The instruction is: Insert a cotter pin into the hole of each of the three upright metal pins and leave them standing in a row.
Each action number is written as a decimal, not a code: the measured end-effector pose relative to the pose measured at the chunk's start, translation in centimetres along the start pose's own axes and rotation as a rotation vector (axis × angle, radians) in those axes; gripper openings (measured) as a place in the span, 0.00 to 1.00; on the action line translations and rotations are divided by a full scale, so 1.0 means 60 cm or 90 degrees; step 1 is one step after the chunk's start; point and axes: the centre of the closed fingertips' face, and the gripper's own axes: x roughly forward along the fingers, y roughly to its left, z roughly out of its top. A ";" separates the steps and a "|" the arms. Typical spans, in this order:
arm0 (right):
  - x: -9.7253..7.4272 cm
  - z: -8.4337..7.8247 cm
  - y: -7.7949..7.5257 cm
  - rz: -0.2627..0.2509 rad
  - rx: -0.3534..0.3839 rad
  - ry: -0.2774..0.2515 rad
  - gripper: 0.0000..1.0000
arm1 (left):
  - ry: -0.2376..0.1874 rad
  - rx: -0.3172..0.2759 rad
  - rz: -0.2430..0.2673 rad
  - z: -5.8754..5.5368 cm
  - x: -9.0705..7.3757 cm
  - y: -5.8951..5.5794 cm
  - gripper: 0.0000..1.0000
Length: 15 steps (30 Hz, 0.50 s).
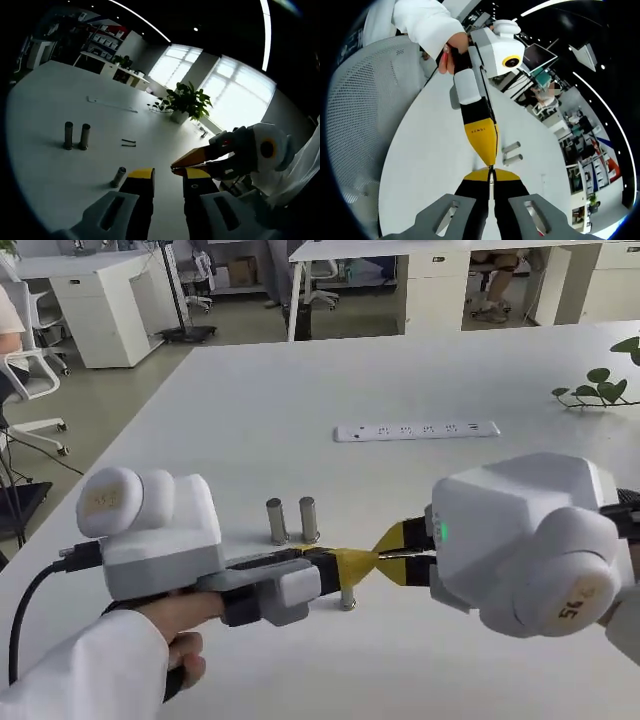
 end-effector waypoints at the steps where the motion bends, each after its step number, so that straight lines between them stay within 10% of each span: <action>1: -0.001 0.001 0.000 -0.001 -0.003 0.000 0.00 | -0.003 -0.003 0.000 0.000 0.000 0.000 0.17; 15: 0.003 0.018 0.000 -0.003 -0.034 -0.001 0.00 | -0.017 -0.086 -0.011 -0.001 -0.005 0.002 0.07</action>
